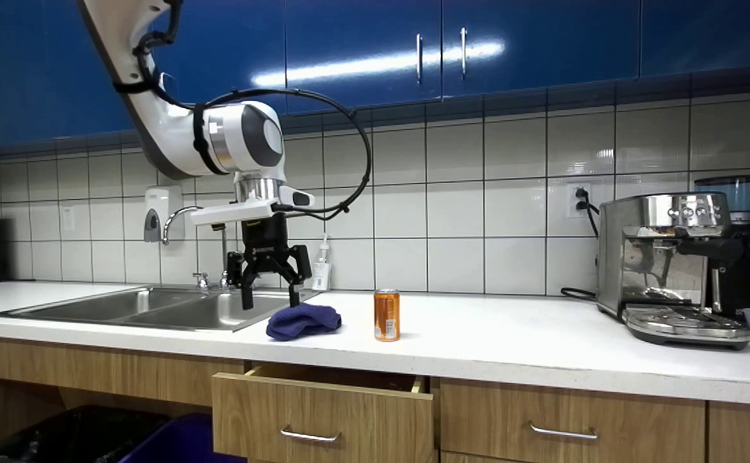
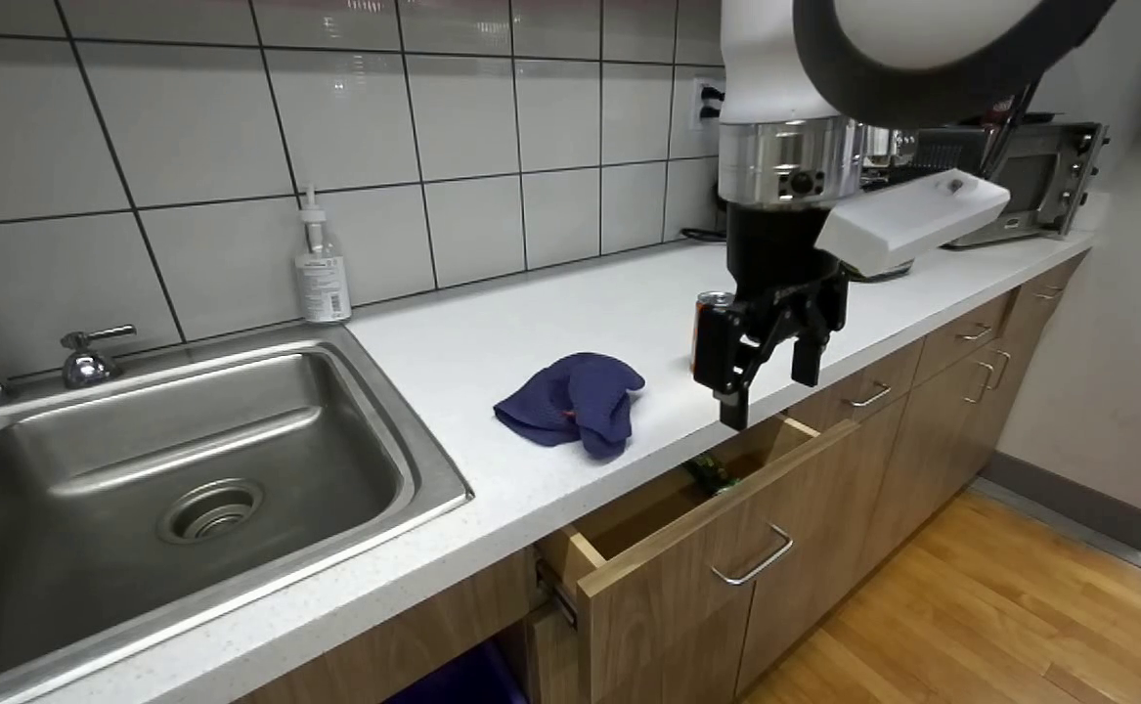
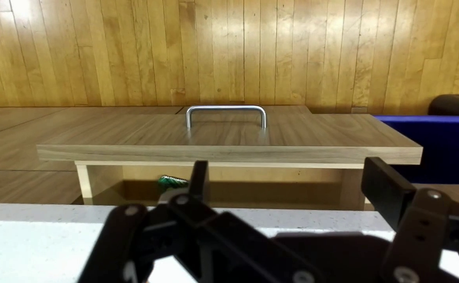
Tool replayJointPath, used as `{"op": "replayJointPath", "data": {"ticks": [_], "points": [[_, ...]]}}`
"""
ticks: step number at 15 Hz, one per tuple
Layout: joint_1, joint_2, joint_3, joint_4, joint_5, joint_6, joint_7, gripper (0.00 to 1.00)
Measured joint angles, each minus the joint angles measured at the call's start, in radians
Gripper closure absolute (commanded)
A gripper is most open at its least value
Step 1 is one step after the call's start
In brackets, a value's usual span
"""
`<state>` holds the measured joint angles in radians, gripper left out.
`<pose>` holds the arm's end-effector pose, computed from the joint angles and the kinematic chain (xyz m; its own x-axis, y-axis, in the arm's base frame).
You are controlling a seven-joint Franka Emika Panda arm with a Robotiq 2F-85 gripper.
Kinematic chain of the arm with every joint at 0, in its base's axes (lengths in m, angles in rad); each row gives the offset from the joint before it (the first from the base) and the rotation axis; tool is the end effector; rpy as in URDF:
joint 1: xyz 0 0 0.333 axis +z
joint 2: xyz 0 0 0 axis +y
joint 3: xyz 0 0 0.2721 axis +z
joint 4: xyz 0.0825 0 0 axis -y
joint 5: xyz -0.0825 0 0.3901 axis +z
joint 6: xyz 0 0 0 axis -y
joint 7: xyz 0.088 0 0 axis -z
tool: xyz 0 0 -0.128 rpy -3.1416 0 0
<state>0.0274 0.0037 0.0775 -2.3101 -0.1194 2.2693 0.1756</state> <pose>0.5067 0.0484 0.2701 0.9995 0.0067 -0.0318 0.0096 -0.9955 0.0945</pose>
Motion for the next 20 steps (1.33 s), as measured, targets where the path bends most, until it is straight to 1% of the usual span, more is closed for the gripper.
{"op": "replayJointPath", "data": {"ticks": [5,12,20], "points": [[0.000,0.072,-0.014,0.033,-0.001,0.035,-0.003,0.00],[0.000,0.165,-0.061,0.080,-0.001,0.052,-0.004,0.00],[0.003,0.248,-0.063,0.122,-0.006,0.055,-0.040,0.00]]}}
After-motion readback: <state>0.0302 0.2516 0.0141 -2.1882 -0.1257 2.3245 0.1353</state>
